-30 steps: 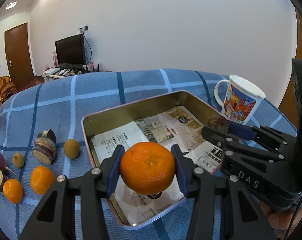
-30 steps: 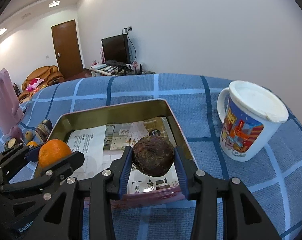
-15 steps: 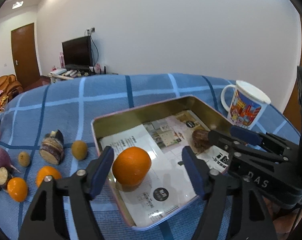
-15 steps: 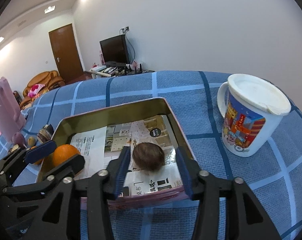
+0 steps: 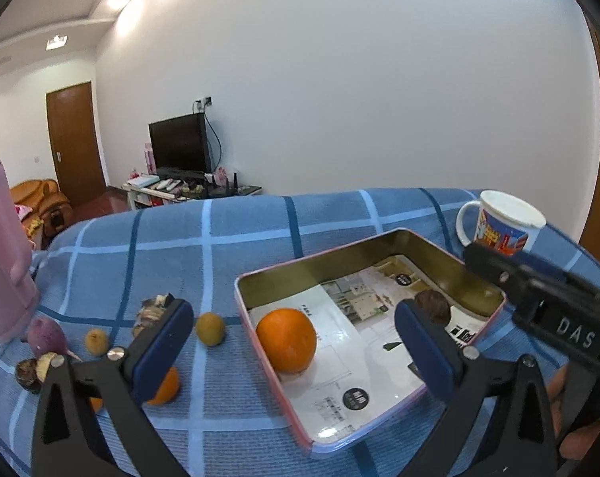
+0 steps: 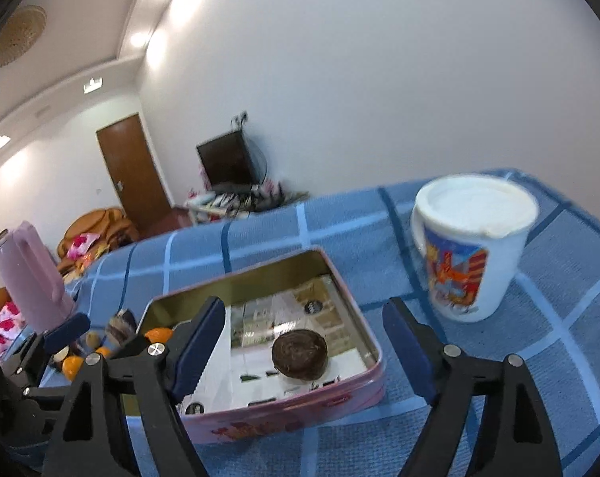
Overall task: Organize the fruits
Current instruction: 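Move both open tools back toward the loose fruit on the cloth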
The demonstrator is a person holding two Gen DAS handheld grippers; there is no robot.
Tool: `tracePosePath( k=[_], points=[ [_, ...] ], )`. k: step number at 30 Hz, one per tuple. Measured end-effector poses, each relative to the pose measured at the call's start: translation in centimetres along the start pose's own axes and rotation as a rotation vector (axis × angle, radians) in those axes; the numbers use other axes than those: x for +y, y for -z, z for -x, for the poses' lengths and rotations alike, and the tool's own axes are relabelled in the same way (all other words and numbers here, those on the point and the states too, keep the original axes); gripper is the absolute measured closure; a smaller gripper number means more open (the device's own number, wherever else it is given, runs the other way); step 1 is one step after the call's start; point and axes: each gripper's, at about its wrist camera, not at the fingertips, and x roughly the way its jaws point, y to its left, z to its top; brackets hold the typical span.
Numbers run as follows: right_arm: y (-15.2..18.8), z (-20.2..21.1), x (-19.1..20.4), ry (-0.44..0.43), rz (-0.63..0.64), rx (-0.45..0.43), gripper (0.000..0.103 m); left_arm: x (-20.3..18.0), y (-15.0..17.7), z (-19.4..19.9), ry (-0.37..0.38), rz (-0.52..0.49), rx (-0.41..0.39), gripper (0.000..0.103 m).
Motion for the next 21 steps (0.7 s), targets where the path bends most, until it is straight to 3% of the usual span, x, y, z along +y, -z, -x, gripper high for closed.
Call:
tracePosePath(
  k=[5,21],
  points=[
    [0.0,0.4,0.0,0.064,-0.004,-0.035,0.02,0.4,0.3,0.7,-0.03,-0.02,-0.021,0.0],
    [0.7,1.8,2.1,0.141,0.009,-0.09,0.02,3.5,1.3,1.1,-0.067,0.0,0.0,0.0]
  ],
)
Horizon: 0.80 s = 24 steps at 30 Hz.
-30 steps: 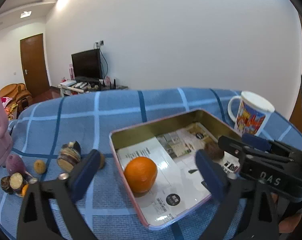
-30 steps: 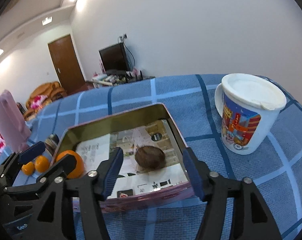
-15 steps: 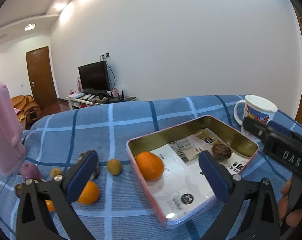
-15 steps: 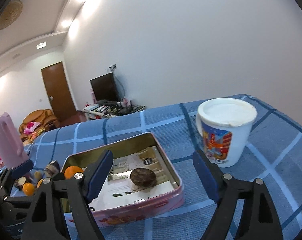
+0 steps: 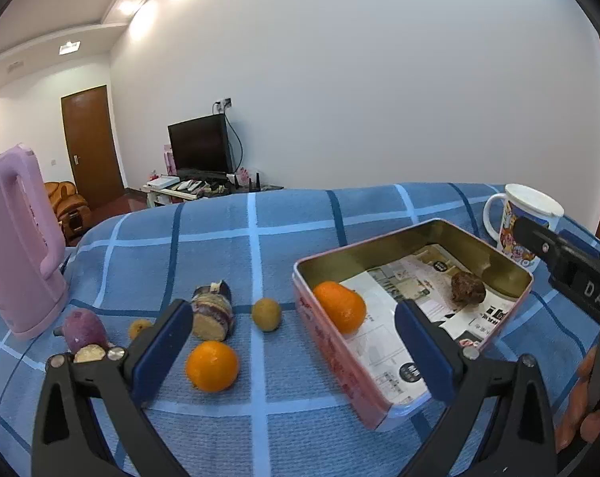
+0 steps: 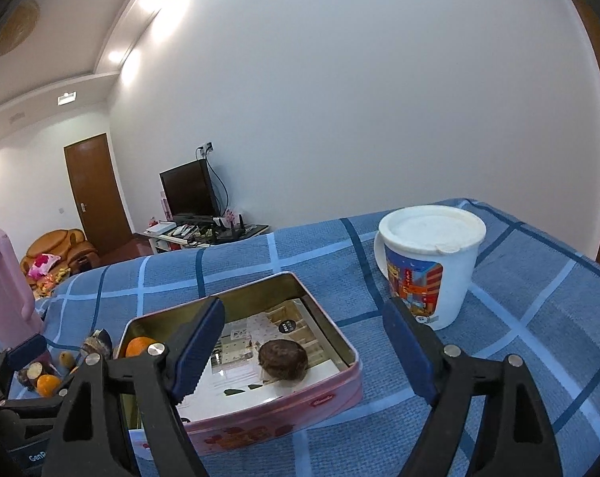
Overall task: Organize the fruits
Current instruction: 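Move both open tools back toward the loose fruit on the cloth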
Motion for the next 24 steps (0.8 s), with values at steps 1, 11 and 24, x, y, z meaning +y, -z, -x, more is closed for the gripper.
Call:
tracePosePath(
  k=[1,11,24],
  points=[
    [0.1,0.2,0.3,-0.002,0.003,0.0,0.02,0.2,0.0,0.0,-0.003,0.0,0.001,0.0],
    [1.2,0.9,4.2,-0.048,0.031,0.025,0.02,2.8,0.6,0.5,-0.02,0.007,0.008,0.0],
    [2.5,1.1,9.5,-0.12,0.074,0.063,0.02,8.5,1.4,0.8,-0.06,0.05,0.037,0.0]
  ],
)
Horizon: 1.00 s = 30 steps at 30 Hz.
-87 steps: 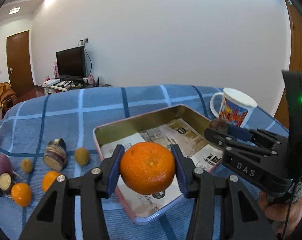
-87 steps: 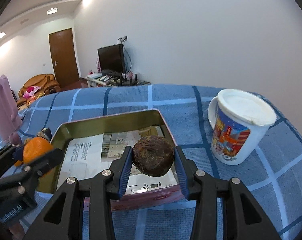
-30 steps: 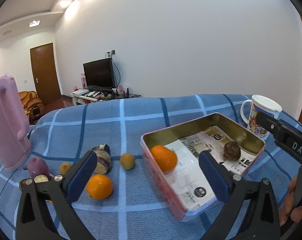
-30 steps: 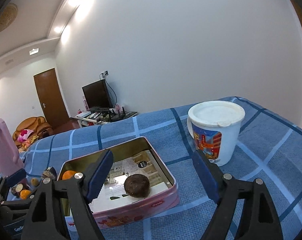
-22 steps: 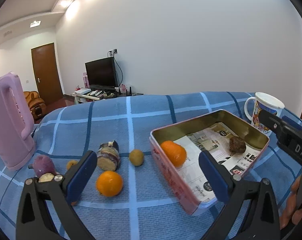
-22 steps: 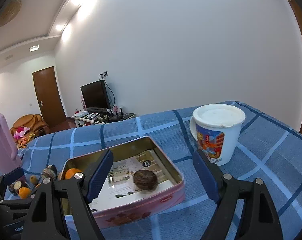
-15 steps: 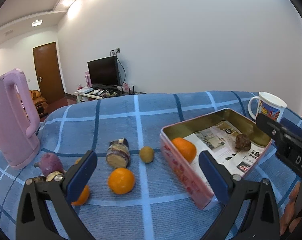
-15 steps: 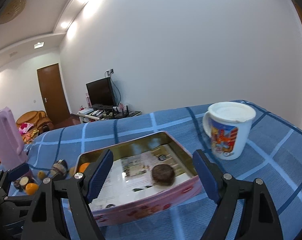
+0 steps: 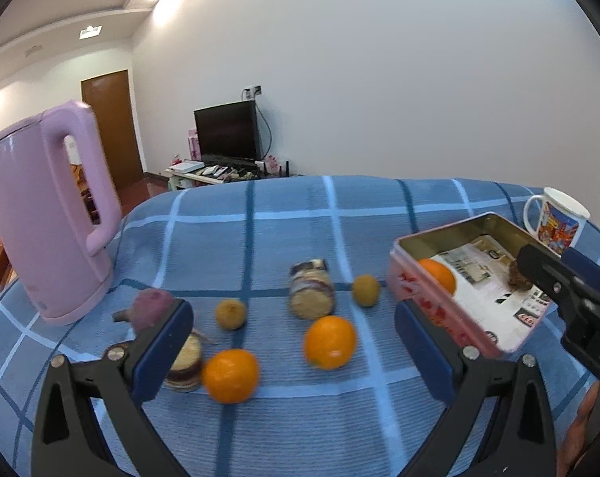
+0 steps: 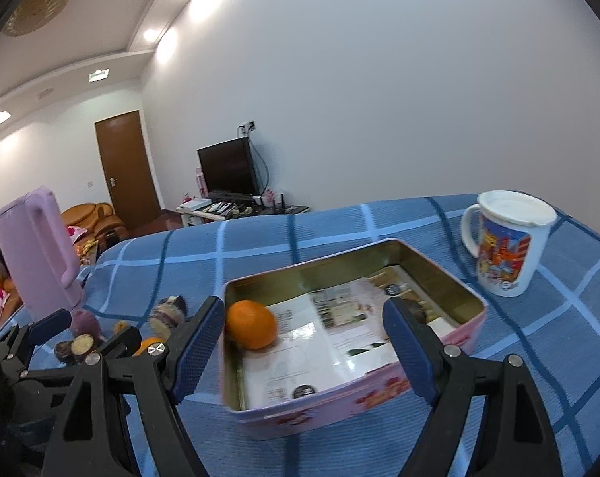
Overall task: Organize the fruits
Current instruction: 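Move both open tools back toward the loose fruit on the cloth, then grasp an orange with the right tool while the left tool grasps another orange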
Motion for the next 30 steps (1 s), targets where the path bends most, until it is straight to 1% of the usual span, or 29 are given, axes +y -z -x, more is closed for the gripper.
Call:
tracePosePath(
  k=[5,9,13,14,16,18,21,23,26,28,29,30],
  points=[
    [0.4,-0.1,2.2,-0.041,0.023,0.022,0.02,3.0,0.3,-0.1,-0.018,0.012,0.017,0.0],
    [0.7,-0.8,4.3,-0.081,0.048,0.064,0.02,5.5,0.3,-0.2,-0.048,0.026,0.028,0.0],
    [1.0,-1.5,6.2,-0.12,0.07,0.094,0.02,8.7,0.2,-0.1,-0.098,0.052,0.034,0.0],
    [1.1,-1.9,7.0,-0.132,0.082,0.115,0.021,9.5,0.2,-0.1,-0.11,0.065,0.034,0.0],
    [1.2,-2.9,8.1,-0.149,0.096,0.155,0.023,10.9,0.1,0.0,-0.133,0.097,0.035,0.0],
    [1.4,-4.2,9.4,-0.162,0.108,0.208,0.032,12.0,0.1,0.0,-0.141,0.118,0.04,0.0],
    [1.8,-6.1,10.8,-0.183,0.106,0.286,0.039,12.8,0.1,-0.1,-0.143,0.122,0.05,0.0],
    [2.0,-7.2,11.7,-0.183,0.112,0.325,0.041,12.9,0.0,0.0,-0.129,0.108,0.054,0.001],
    [2.3,-8.5,12.6,-0.178,0.119,0.366,0.042,12.4,-0.1,0.5,-0.139,0.066,0.037,0.001],
    [2.6,-9.7,13.0,-0.184,0.121,0.416,0.043,12.0,-0.2,0.6,-0.112,0.043,0.035,0.003],
    [2.9,-10.3,13.2,-0.186,0.123,0.45,0.047,11.6,-0.2,0.7,-0.087,0.027,0.036,0.007],
    [3.1,-10.7,13.3,-0.19,0.124,0.472,0.053,11.4,-0.2,0.7,-0.07,0.011,0.037,0.008]
  ],
)
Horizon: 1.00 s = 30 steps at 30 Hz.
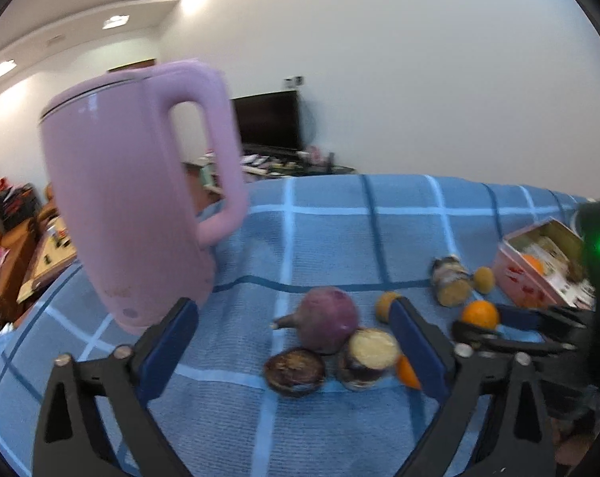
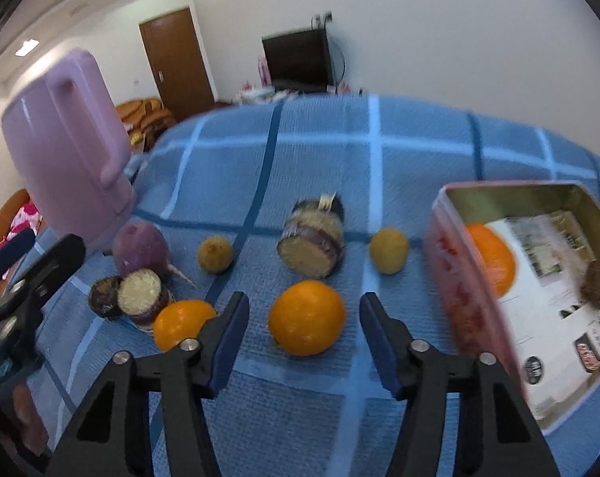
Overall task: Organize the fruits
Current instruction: 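Grasp an orange with the right tool while the left tool grasps another orange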
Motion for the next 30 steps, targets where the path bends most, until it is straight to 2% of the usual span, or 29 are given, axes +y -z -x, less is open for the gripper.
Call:
tracePosePath(
  k=[3,5,7,9,11,17,20,23,25,30],
  points=[
    [0.1,-0.2,-0.3,-0.027,-0.014,0.007,0.062,-0.9,0.0,0.3,0.062,-0.049,-0.003,0.01],
    [0.2,-0.1,-0.5,-0.038,-0.014,0.009,0.062,-1.4,0.1,0.5,0.117,-0.072,0.002,0.02],
    [0.5,0.3,-0.6,-0.043,-0.01,0.005,0.062,-1.7,0.2,0.5,0.19,-0.079,0.022,0.026],
    [0.9,1.4,-1.1,-0.047,-0.011,-0.024,0.062,-1.8,0.3,0.5,0.302,-0.058,0.051,0.035],
    [1.4,2.7,-1.3,-0.038,0.005,-0.059,0.062,-2.1,0.3,0.6,0.383,-0.053,0.062,0.041],
    [3.2,6.1,-2.6,-0.048,0.026,-0.148,0.062,-4.9,0.9,1.3,0.479,-0.145,0.055,0.042],
    [3.5,6.8,-3.4,-0.048,0.01,-0.167,0.062,-6.1,1.2,0.1,0.457,-0.165,0.105,0.047],
    [3.4,7.0,-3.8,-0.056,-0.007,-0.172,0.062,-6.8,1.7,-1.5,0.401,-0.185,0.155,0.048],
    [3.3,7.1,-3.8,-0.063,-0.007,-0.176,0.062,-6.8,1.7,-2.1,0.355,-0.186,0.155,0.05],
    [3.5,7.6,-4.0,-0.072,-0.009,-0.184,0.062,-6.3,1.7,-2.8,0.353,-0.157,0.178,0.05]
  ],
)
